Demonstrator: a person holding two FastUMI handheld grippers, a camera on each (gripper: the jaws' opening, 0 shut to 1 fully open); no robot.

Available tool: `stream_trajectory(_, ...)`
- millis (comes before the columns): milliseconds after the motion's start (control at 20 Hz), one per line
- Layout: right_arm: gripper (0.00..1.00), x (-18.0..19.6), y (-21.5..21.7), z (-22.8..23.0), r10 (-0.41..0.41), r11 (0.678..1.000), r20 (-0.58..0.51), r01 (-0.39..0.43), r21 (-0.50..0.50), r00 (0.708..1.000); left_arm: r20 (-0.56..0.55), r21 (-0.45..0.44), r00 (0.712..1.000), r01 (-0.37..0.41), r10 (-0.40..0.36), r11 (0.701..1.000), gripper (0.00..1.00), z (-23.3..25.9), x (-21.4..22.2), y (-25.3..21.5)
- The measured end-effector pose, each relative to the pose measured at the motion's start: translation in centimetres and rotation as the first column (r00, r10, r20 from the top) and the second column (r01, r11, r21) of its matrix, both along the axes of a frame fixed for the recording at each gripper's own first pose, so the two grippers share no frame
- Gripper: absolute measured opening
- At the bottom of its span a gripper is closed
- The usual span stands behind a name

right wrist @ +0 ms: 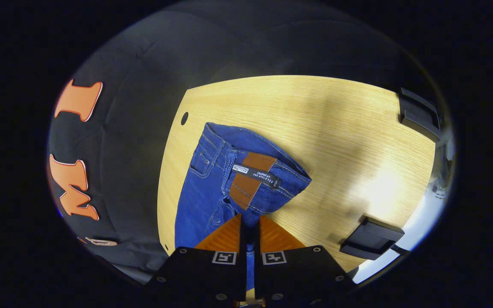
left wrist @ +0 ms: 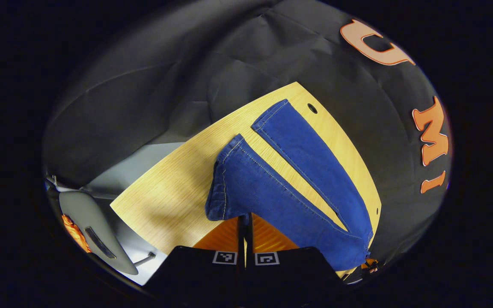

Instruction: Grasp the waist and the cuffs of the jeans and fold them to make the two legs overlap; first hold the waist and fold one-third of the jeans toward the cuffs, then hold the cuffs and fold the remaining one-third in the same direction to finish folding.

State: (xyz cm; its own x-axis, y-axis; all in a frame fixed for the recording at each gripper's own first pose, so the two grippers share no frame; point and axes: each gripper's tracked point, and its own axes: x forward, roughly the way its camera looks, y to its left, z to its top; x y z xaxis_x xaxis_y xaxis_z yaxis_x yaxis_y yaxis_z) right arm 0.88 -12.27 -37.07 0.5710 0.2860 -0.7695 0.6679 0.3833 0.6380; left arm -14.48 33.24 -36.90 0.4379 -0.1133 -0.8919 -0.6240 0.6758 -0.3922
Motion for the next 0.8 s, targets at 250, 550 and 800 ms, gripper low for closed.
stream_trajectory(250,0.08,0.5,-0.1,1.8,-0.016,1.0,0.021,0.015,0.018,1.0,0.027,-0.07,0.993,-0.113,0.115,0.991,0.01,2.2,0.8,1.1)
stream_trajectory(550,0.08,2.1,1.0,5.2,-0.074,0.996,0.042,0.072,0.045,0.996,0.062,-0.122,0.987,-0.139,0.147,0.983,0.01,5.3,5.4,2.2)
stream_trajectory(800,0.08,4.8,2.3,7.1,-0.113,0.992,0.022,0.112,0.063,0.993,0.117,-0.136,0.988,-0.089,0.105,0.987,0.01,5.4,11.1,2.0)
